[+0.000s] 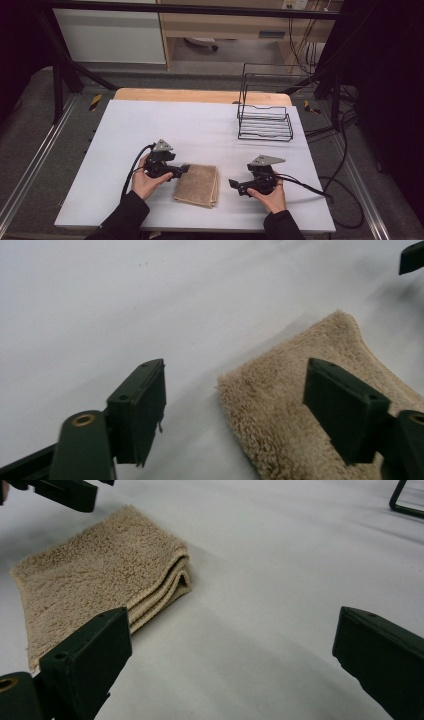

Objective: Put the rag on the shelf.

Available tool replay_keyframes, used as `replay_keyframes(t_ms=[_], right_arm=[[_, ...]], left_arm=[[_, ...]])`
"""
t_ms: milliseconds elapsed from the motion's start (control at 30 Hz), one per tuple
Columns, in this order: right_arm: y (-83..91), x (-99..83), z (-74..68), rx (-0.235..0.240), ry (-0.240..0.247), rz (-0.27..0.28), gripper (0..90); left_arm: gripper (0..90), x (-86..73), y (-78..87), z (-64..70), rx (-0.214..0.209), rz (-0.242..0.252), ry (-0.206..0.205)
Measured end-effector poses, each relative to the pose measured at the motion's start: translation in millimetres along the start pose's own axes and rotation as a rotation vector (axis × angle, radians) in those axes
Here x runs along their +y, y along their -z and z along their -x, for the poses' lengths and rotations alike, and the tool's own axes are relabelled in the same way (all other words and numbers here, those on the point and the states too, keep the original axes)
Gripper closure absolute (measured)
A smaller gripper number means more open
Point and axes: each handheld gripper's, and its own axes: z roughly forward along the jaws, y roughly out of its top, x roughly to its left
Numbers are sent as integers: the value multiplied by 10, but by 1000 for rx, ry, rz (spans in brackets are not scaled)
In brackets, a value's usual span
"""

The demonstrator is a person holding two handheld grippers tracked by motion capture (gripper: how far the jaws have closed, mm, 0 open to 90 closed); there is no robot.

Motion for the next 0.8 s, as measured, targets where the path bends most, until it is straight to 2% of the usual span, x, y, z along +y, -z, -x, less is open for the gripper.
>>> replay_keyframes(t_ms=[100,233,333,567,800], right_arm=[[26,1,-10,-2,-9,16,30],[42,-2,-7,-14,3,12,29],[39,-6,-9,-11,7,11,32],[13,-14,-15,-4,0,3,35],[10,-10,-18,-1,-11,10,35]], left_arm=[[345,-8,-68,-18,7,-19,20],[438,-34,-137,-20,29,-46,13],[537,-44,-171,-14,14,-55,27],[640,-71,-210,-6,-10,-73,48],[762,-82,-216,50,-12,-74,35]])
